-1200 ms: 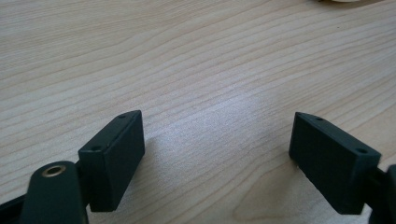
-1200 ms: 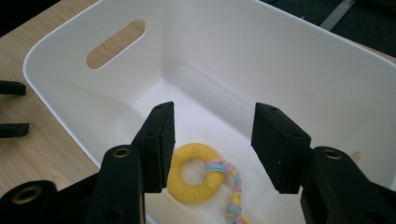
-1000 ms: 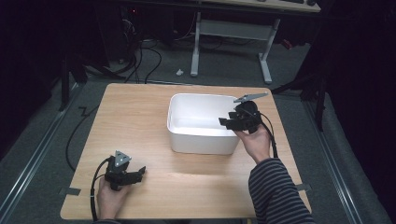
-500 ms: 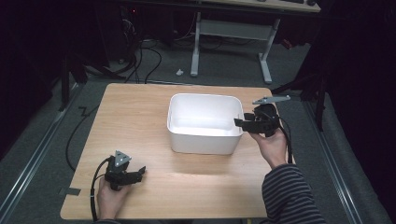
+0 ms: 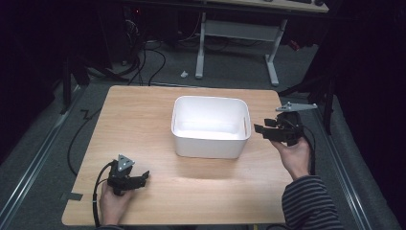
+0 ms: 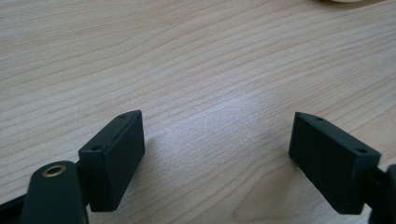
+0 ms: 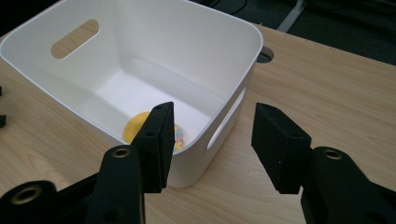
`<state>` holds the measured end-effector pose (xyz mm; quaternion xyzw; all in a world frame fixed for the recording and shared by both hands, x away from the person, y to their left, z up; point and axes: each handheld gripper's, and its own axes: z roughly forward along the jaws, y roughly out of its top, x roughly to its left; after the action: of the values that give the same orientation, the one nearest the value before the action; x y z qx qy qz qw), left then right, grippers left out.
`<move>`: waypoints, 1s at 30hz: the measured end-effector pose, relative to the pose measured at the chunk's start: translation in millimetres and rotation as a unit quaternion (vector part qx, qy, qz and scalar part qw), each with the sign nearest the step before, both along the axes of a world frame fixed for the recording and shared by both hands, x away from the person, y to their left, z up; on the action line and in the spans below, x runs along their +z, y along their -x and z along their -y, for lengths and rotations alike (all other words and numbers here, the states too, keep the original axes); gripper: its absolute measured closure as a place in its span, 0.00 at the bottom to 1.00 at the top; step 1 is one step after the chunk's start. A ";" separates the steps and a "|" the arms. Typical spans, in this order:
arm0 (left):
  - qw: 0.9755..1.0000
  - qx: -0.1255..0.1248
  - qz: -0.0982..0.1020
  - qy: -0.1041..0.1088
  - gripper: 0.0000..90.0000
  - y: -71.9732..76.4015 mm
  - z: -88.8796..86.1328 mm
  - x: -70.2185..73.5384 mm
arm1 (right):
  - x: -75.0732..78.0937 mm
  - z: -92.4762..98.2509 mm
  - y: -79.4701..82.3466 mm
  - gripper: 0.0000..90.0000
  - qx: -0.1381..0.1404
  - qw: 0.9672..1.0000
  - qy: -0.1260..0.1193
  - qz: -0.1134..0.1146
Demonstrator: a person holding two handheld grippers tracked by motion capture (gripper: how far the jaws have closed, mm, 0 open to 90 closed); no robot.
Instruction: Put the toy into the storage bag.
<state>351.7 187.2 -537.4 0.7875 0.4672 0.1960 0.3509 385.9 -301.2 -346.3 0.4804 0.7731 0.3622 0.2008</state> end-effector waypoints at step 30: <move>1.000 0.000 0.000 0.000 0.21 0.0 0.0 0.0 | -8.3 24.4 46.8 0.55 -0.012 1.000 0.007 0.021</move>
<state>351.7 187.2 -537.4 0.7874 0.4673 0.1960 0.3510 339.1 -325.6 -354.6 0.4808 0.7653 0.3639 0.2250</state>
